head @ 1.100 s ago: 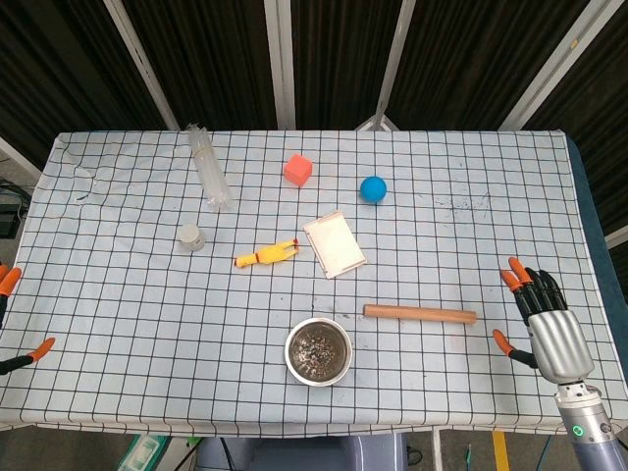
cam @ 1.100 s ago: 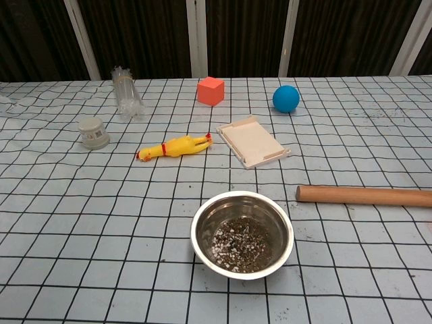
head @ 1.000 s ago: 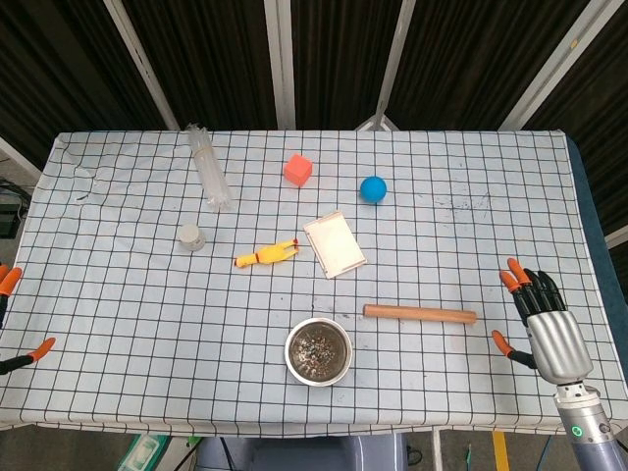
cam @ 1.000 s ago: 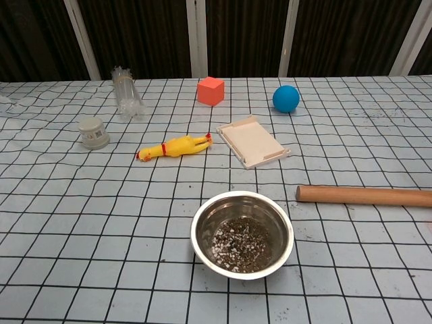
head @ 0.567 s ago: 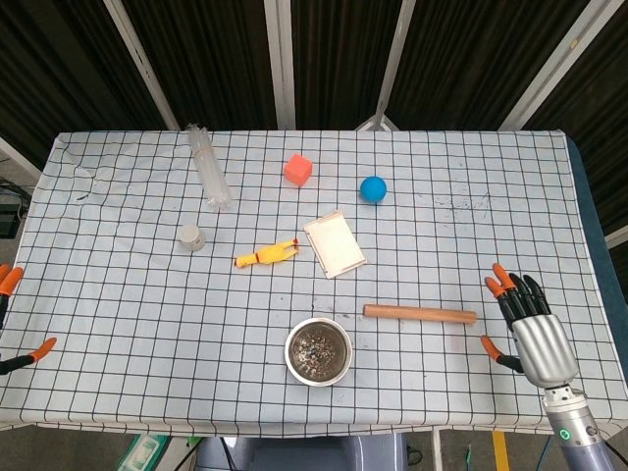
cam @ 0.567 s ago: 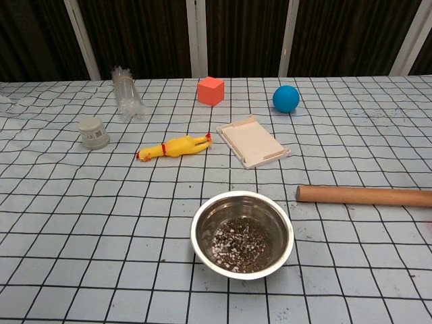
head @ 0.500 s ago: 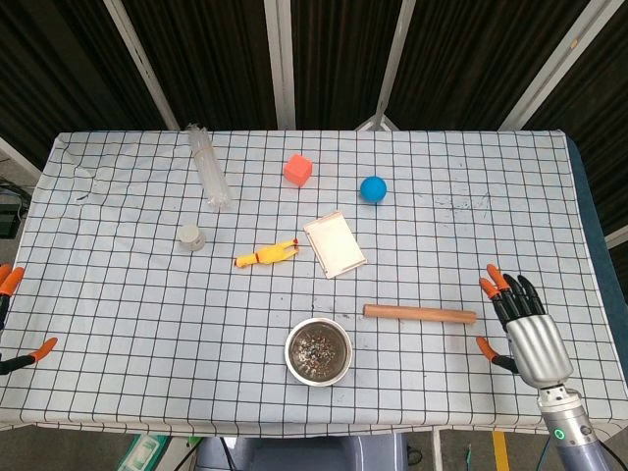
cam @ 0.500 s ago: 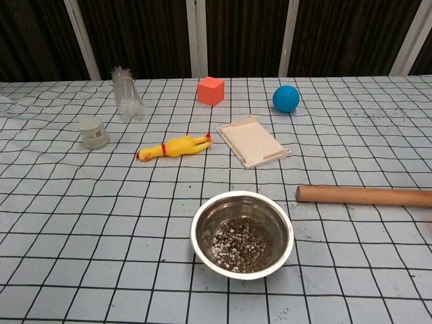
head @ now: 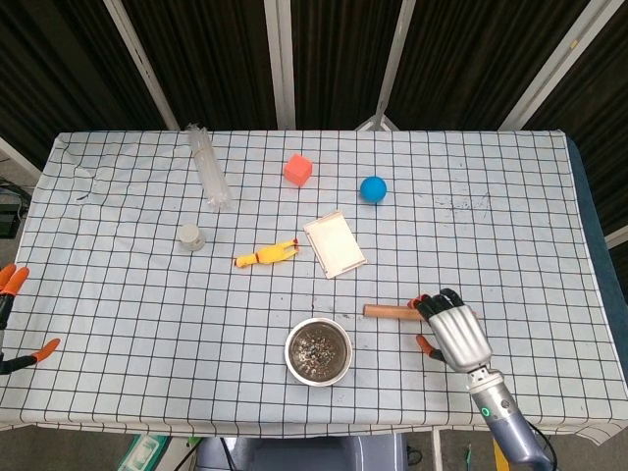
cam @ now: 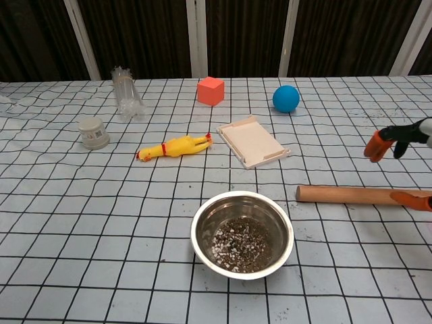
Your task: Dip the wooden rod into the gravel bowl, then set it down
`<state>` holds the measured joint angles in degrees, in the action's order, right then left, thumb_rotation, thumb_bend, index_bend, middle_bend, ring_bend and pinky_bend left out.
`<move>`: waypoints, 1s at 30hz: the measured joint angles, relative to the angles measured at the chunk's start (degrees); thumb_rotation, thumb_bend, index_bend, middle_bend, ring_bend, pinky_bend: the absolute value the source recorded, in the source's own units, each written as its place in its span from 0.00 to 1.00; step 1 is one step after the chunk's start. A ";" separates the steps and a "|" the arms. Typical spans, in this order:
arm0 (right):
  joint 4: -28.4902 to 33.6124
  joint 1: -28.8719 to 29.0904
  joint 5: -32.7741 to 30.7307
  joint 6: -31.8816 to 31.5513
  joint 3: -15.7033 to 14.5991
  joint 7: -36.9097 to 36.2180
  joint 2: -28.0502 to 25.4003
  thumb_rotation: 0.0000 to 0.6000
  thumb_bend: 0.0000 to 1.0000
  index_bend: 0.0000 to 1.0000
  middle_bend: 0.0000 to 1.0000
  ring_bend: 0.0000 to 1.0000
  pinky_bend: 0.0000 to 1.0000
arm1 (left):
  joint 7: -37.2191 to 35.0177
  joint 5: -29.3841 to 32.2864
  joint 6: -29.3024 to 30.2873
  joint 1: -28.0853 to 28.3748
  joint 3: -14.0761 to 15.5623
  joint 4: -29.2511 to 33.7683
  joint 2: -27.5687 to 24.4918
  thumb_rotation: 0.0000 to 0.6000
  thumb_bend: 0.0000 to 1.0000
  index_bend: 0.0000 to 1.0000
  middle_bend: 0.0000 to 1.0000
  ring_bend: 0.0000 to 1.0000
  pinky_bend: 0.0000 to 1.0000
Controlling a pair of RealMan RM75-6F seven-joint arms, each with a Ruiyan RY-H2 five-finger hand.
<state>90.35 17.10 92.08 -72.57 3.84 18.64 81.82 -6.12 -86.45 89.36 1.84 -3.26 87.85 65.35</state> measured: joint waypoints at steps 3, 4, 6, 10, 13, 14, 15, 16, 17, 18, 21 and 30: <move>-1.12 1.77 -2.50 2.70 1.15 2.91 3.13 1.00 0.35 0.35 0.36 0.37 0.26 | -0.63 0.32 -0.56 0.15 -0.01 0.01 -0.28 1.00 0.05 0.00 0.00 0.00 0.00; -1.69 2.44 -3.50 3.55 1.65 3.76 4.30 1.00 0.35 0.35 0.36 0.37 0.26 | -0.81 0.42 -0.71 0.20 -0.03 0.03 -0.35 1.00 0.05 0.00 0.00 0.00 0.00; -2.61 3.40 -4.81 4.63 2.38 4.76 5.86 1.00 0.35 0.35 0.37 0.37 0.26 | -1.32 0.65 -1.06 0.30 -0.07 0.10 -0.52 1.00 0.05 0.00 0.00 0.00 0.00; -4.73 5.46 -6.98 6.41 3.86 6.42 8.61 1.00 0.35 0.35 0.39 0.39 0.26 | -1.79 0.85 -1.69 0.52 -0.03 0.30 -0.82 1.00 0.05 0.00 0.00 0.00 0.00; -5.96 6.61 -8.28 7.31 4.64 7.18 10.08 1.00 0.35 0.37 0.42 0.41 0.28 | -2.06 0.88 -2.04 0.63 0.06 0.50 -0.98 1.00 0.05 0.00 0.00 0.00 0.00; -6.31 6.91 -8.64 7.54 4.81 7.37 10.47 1.00 0.35 0.37 0.43 0.41 0.29 | -2.18 0.93 -2.19 0.68 0.09 0.57 -1.04 1.00 0.05 0.00 0.00 0.00 0.00; -6.66 7.18 -8.95 7.75 4.94 7.54 10.83 1.00 0.35 0.37 0.43 0.41 0.29 | -2.26 0.99 -2.31 0.71 0.10 0.63 -1.09 1.00 0.05 0.00 0.00 0.00 0.00; -7.16 7.50 -9.30 8.00 5.03 7.72 11.30 1.00 0.35 0.38 0.43 0.41 0.29 | -2.34 1.08 -2.44 0.74 0.10 0.70 -1.15 1.00 0.05 0.00 0.00 0.00 0.00; -7.54 7.71 -9.52 8.15 5.06 7.84 11.67 1.00 0.35 0.38 0.43 0.41 0.29 | -2.43 1.19 -2.60 0.78 0.11 0.80 -1.23 1.00 0.05 0.00 0.00 0.00 0.00; -7.90 7.90 -9.68 8.36 5.04 7.96 12.03 1.00 0.35 0.38 0.43 0.41 0.29 | -2.55 1.26 -2.71 0.81 0.11 0.89 -1.28 1.00 0.05 0.00 0.00 0.00 0.00; -9.29 8.51 -10.06 8.82 4.71 8.57 13.29 1.00 0.35 0.38 0.43 0.41 0.29 | -2.79 1.42 -3.04 0.91 0.14 1.16 -1.49 1.00 0.05 0.00 0.00 0.00 0.00; -11.39 9.80 -11.48 9.05 4.48 9.45 15.14 1.00 0.35 0.43 0.43 0.41 0.29 | -3.25 1.70 -3.33 1.00 0.14 1.40 -1.69 1.00 0.05 0.00 0.00 0.00 0.00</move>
<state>78.96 26.90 80.61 -63.52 8.32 28.10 96.96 -9.36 -84.75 86.02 2.84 -3.12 89.25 63.66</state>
